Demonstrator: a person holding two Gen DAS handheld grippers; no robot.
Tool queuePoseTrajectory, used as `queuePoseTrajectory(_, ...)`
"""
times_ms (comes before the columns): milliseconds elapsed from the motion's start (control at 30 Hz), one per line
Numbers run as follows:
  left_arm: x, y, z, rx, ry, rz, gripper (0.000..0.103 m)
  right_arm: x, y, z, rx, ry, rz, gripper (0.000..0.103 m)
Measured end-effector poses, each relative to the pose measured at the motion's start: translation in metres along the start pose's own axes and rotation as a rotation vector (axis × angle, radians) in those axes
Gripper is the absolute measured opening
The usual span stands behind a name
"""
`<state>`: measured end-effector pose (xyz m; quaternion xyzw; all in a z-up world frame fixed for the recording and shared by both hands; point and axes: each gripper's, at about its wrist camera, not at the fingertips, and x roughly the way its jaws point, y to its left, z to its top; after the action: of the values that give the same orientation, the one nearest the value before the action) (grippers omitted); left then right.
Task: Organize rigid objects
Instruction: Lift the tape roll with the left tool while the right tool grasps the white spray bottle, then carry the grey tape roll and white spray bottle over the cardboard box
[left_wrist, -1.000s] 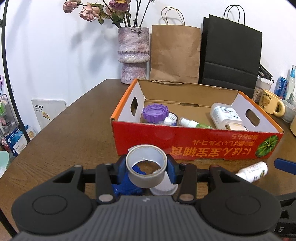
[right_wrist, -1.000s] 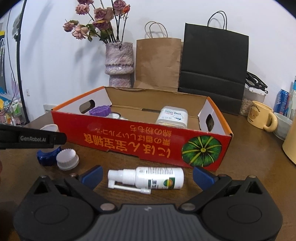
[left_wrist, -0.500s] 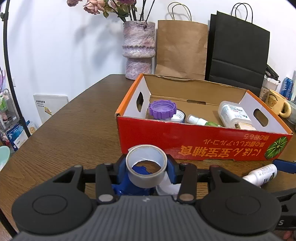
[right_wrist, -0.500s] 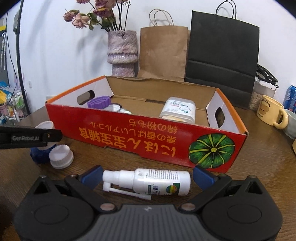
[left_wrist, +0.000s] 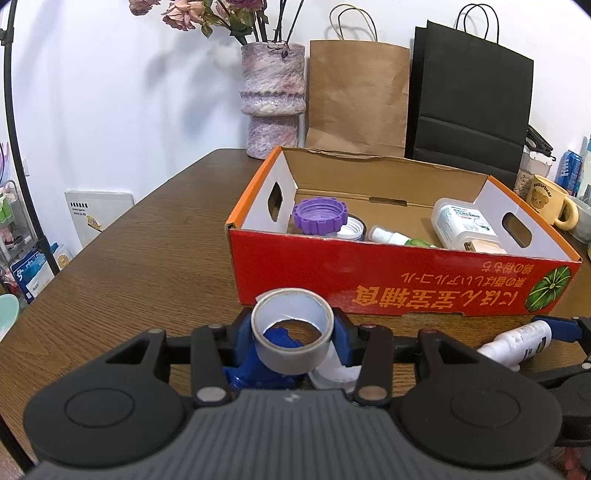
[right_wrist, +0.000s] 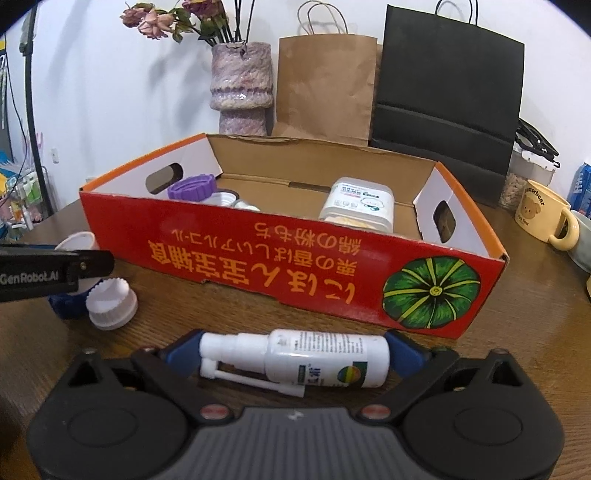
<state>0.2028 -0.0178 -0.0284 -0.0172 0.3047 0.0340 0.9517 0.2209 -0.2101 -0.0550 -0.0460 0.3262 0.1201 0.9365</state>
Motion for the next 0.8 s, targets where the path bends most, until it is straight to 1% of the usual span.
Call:
queuePoseTrajectory(167, 0.000, 0.000, 0.000, 0.000, 0.000, -0.002, 0.045, -0.003, -0.001, -0.001, 0.009, -0.009, -0.012, 0.098)
queuePoseTrajectory(500, -0.002, -0.001, 0.000, 0.003, -0.003, -0.009, 0.045, -0.016, -0.003, 0.000, 0.029, -0.078, -0.037, 0.098)
queuePoseTrajectory(800, -0.005, 0.002, 0.004, -0.016, 0.002, -0.027, 0.045, -0.032, -0.006, 0.008, 0.054, -0.145, -0.037, 0.098)
